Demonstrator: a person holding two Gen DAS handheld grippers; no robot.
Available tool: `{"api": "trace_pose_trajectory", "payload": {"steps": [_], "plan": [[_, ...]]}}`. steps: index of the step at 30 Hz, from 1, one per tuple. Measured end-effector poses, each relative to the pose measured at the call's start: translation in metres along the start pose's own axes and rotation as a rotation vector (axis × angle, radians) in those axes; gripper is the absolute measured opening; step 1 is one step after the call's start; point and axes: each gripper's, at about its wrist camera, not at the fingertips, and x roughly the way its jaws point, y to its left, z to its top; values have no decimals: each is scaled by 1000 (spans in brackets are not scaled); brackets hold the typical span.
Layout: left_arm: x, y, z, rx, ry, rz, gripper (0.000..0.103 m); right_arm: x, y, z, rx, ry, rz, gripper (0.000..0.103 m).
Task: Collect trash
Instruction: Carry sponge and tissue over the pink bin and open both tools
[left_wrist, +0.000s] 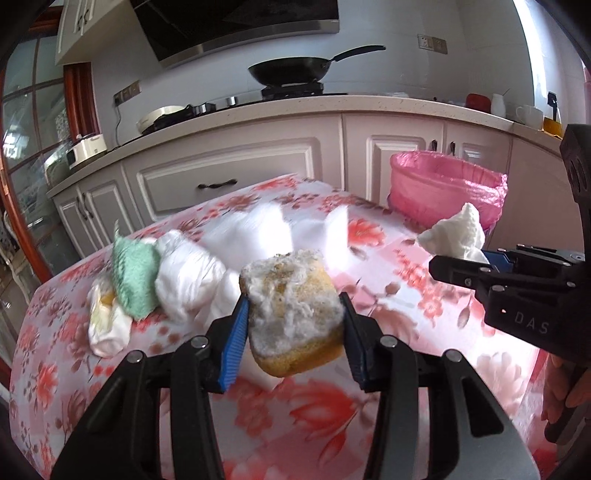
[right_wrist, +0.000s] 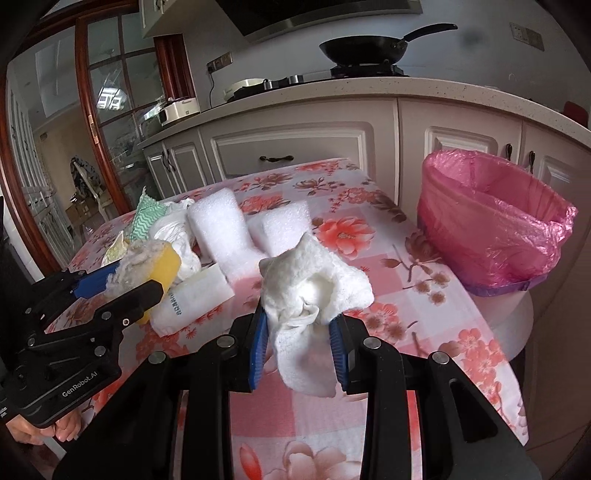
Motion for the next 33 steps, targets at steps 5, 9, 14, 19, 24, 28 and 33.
{"api": "trace_pose_trajectory", "payload": {"steps": [5, 9, 14, 19, 24, 28, 33], "plan": [[23, -22, 34, 10, -14, -51, 46, -8, -30, 21, 12, -34, -60, 30], [44, -46, 64, 37, -21, -98, 46, -12, -59, 41, 21, -56, -111, 31], [67, -77, 104, 43, -28, -167, 46, -14, -108, 70, 68, -73, -152, 31], [95, -110, 145, 50, -28, -219, 46, -7, -149, 94, 71, -70, -184, 31], [119, -132, 175, 52, -31, -252, 46, 7, -186, 108, 79, -57, -209, 31], [146, -150, 198, 50, -21, -283, 46, 19, -212, 114, 113, -42, -221, 31], [178, -168, 209, 77, 4, -307, 47, 31, -237, 117, 136, -29, -240, 31]]}}
